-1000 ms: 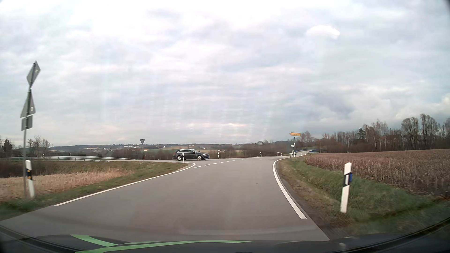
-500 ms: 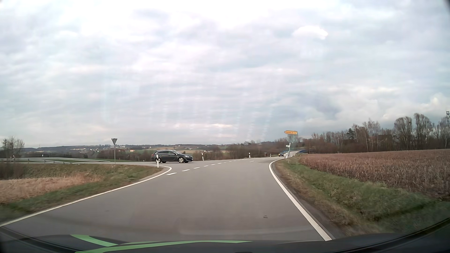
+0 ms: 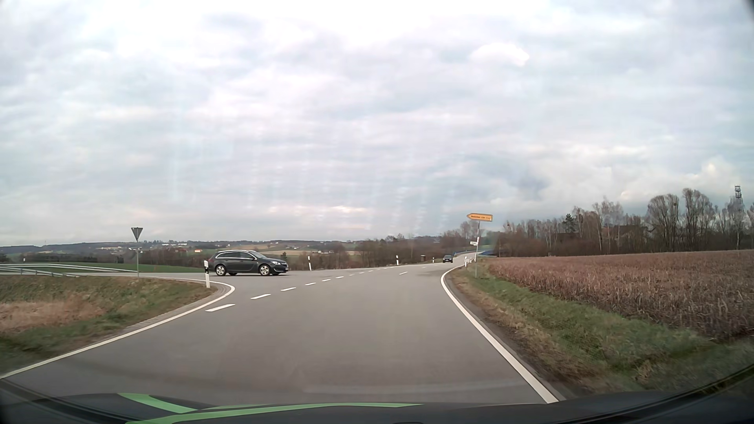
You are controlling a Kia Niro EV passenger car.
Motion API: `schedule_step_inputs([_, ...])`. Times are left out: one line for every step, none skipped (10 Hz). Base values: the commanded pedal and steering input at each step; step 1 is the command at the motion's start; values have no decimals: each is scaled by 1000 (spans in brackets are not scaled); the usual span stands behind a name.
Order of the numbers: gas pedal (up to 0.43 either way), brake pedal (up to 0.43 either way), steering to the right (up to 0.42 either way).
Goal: Follow the waypoints while adhering to traffic rules and regulations
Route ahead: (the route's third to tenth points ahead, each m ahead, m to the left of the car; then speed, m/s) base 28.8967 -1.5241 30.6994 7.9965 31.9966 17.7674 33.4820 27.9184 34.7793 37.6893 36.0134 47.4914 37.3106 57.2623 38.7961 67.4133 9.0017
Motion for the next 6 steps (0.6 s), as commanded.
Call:
schedule_step_inputs([0, 250, 49])
schedule_step_inputs([0, 250, 49])
schedule_step_inputs([0, 250, 49])
schedule_step_inputs([0, 250, 46])
schedule_step_inputs([0, 244, 42])
schedule_step_inputs([0, 244, 38])
